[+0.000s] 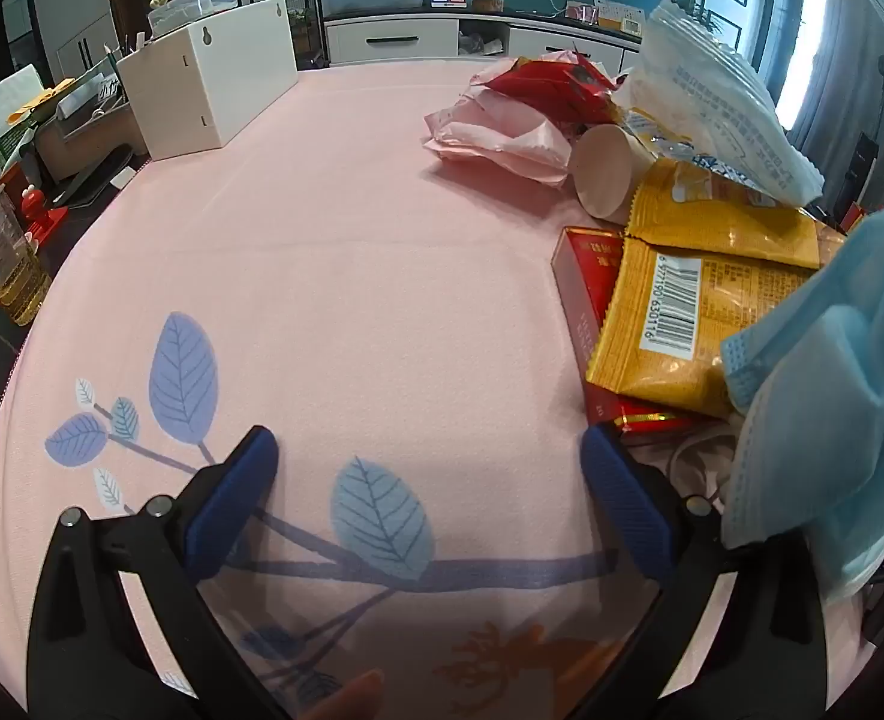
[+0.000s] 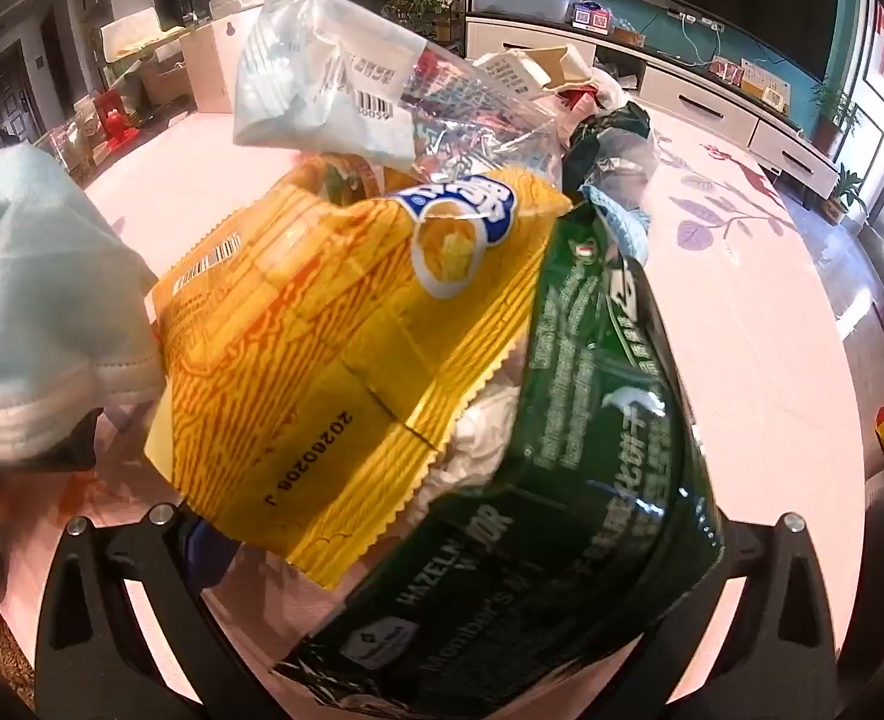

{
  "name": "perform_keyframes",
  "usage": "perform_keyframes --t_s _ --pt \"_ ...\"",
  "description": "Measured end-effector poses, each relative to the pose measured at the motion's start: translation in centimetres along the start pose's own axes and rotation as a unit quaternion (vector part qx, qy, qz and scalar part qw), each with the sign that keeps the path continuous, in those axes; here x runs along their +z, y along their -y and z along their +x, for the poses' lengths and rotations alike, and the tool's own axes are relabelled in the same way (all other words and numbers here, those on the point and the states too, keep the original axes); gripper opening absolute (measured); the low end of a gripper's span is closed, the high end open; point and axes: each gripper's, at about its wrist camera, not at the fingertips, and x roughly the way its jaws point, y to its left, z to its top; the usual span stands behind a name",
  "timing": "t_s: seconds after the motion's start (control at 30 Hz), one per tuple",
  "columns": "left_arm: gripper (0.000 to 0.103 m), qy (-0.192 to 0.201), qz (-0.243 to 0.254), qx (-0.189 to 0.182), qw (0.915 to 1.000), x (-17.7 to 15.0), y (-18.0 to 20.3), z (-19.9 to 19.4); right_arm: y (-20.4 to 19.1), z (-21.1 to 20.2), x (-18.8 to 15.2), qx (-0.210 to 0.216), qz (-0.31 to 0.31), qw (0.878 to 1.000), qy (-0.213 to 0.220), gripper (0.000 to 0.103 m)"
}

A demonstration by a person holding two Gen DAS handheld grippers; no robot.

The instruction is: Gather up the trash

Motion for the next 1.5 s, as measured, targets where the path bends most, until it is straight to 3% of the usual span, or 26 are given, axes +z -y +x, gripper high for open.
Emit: perform_keyframes --t_s 0.67,0.8,0.93,1.17,1.27,1.3,1.5 --pt "0.101 -0.004 0.003 -0.001 1.0 0.0 0.0 0.0 0.0 0.0 0.0 0.0 0.0 1.0 0.0 0.101" --pt "0.1 -0.038 0.024 -0.023 0.9987 0.5 -0.2 0.4 0.0 0.0 0.0 0.0 0.0 1.0 0.0 0.101" --pt "0.1 -0.045 0.0 -0.052 0.9976 0.6 -0.7 -0.7 0.0 0.0 0.0 -0.001 0.001 1.0 0.0 0.101" --pt "0.1 -0.006 -0.008 -0.089 0.996 0.8 -0.7 -4.1 -0.5 -0.5 -0.3 -0.011 0.016 1.0 -0.004 0.101" --pt "0.1 0.001 -0.004 -0.091 0.9958 0.8 -0.5 -4.7 -0.2 -0.9 -0.1 -0.024 0.04 0.998 -0.052 0.101" --pt "0.1 0.003 -0.004 -0.093 0.9957 0.8 -0.3 -5.0 0.1 -1.5 -0.1 -0.009 0.047 0.998 -0.051 0.101" --pt "0.1 0.014 -0.02 -0.13 0.9913 1.1 0.0 -6.9 0.8 -6.7 0.2 -0.008 0.042 0.999 0.014 0.101"
